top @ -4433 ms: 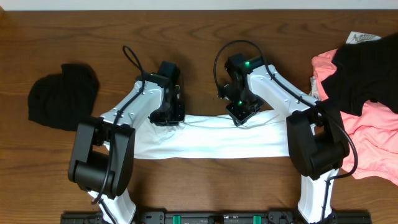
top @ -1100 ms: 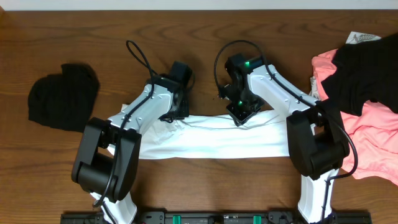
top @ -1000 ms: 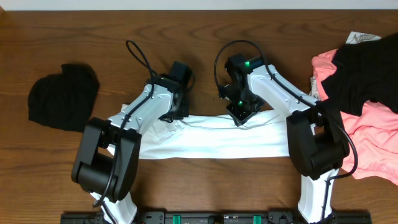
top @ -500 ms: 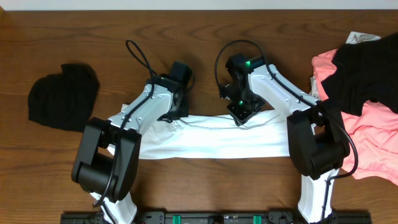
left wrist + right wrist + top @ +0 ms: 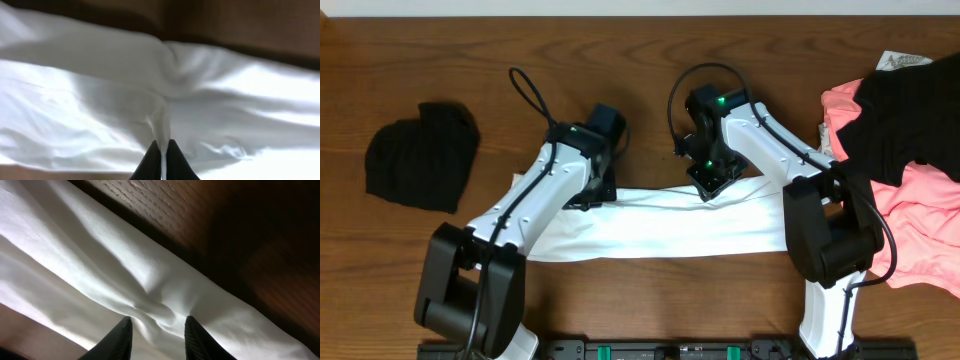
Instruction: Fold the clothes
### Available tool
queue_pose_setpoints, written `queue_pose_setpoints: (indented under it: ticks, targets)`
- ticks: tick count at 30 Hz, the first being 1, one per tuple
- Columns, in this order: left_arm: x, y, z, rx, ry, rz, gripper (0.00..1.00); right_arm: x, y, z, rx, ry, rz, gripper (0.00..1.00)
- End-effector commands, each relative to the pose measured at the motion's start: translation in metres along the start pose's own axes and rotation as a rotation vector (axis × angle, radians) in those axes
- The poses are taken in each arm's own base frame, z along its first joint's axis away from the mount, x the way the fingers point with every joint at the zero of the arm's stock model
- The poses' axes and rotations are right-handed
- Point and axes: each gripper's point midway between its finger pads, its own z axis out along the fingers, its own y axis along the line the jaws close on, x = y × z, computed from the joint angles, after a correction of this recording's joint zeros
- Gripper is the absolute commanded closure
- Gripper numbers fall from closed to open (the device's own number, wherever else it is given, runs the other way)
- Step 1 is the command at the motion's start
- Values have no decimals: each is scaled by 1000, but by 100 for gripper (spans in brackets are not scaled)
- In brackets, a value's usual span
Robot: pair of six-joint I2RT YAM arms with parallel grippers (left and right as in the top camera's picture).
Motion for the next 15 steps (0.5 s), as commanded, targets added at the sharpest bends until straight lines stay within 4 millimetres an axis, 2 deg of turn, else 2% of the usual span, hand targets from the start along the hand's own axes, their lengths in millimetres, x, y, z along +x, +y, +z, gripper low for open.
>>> queue_pose_setpoints:
  ticks: [1, 5, 9, 12, 15]
  targets:
    - [17, -4, 4, -3, 51, -25, 94, -5, -2, -14, 11, -44, 10, 67]
    - [40, -3, 4, -51, 116, 1, 94, -5, -2, -14, 11, -44, 10, 67]
    - [50, -4, 3, -72, 139, 30, 94, -4, -2, -14, 10, -42, 11, 67]
    - [53, -2, 4, -84, 145, 36, 94, -1, -2, -14, 15, -29, 12, 67]
    - [47, 13, 6, -168, 99, 45, 94, 1, -3, -14, 19, -20, 12, 66]
